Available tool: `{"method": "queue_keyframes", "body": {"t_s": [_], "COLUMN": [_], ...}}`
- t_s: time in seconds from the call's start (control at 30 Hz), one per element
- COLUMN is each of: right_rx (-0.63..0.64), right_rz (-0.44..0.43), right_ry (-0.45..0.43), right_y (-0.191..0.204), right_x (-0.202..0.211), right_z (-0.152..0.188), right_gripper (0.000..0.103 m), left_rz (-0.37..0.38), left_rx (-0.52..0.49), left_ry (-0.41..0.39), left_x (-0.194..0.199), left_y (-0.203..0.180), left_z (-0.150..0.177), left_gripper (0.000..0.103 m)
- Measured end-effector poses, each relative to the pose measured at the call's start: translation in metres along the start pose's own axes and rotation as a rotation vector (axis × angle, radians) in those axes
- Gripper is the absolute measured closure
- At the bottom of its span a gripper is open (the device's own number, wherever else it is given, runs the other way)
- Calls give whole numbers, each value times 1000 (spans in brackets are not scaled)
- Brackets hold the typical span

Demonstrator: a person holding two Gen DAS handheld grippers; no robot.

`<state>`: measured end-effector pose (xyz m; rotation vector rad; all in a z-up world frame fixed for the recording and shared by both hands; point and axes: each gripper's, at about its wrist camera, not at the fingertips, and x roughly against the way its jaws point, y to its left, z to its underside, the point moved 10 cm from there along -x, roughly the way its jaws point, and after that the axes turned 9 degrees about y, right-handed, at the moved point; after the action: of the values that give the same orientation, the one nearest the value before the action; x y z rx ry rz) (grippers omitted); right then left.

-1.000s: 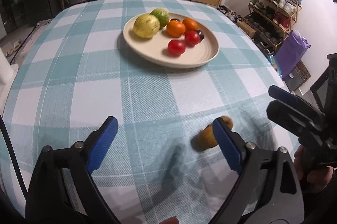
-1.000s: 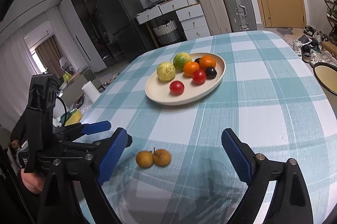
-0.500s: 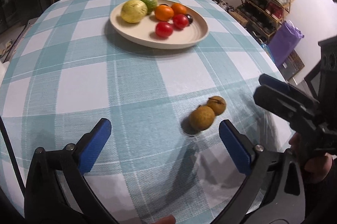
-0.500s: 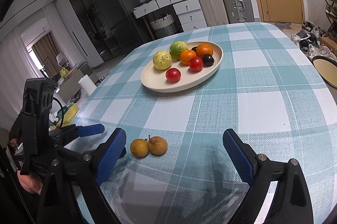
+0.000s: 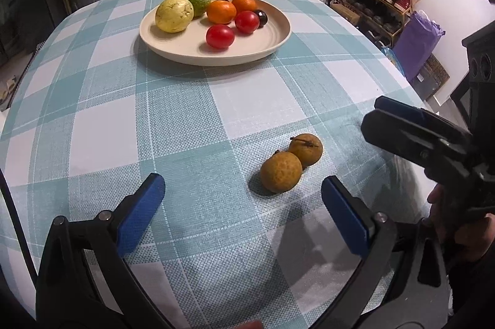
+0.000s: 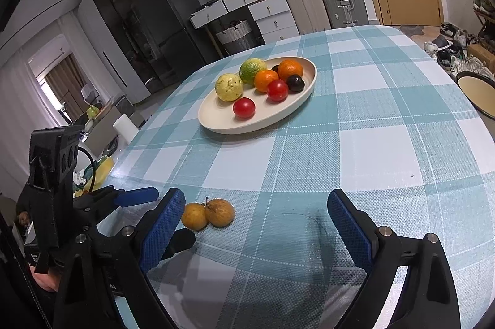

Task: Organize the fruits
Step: 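Withdraw both tools toward the two small brown fruits, then grasp the round brown fruit with the left tool while the right tool grasps the pear-shaped one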

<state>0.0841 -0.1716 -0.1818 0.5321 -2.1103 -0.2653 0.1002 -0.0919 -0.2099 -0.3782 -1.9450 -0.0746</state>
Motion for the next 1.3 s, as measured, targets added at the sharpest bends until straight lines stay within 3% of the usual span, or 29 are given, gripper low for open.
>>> {"method": "queue_keyframes", "body": {"t_s": [0.07,0.13,0.33,0.53,0.7,1.3], "right_rx": [-4,-7,-17,-19,-22,37], "right_rz": [-3,-6,-16,-23,-23,3], "right_ry": [4,5,5,10,19,59], "right_y": [-1,-2,-3,-4,-4,13], "right_x": [-1,-2,-2,-3,-5,-13], "right_z": [1,1,2,2,2,10], "right_gripper": [8,8,7,7,7,7], "left_rz": [5,27,100,154,186,178], "left_rx": [0,-3,-18,-44,-35,48], "left_ry": [-1,1,13,27,19,-67], "left_x": [0,0,0,0,1,37], "left_y": [0,-3,-11,-19,-19,27], "left_z": [-1,0,0,3,5,4], "left_gripper": [7,22,38,76,78,78]}}
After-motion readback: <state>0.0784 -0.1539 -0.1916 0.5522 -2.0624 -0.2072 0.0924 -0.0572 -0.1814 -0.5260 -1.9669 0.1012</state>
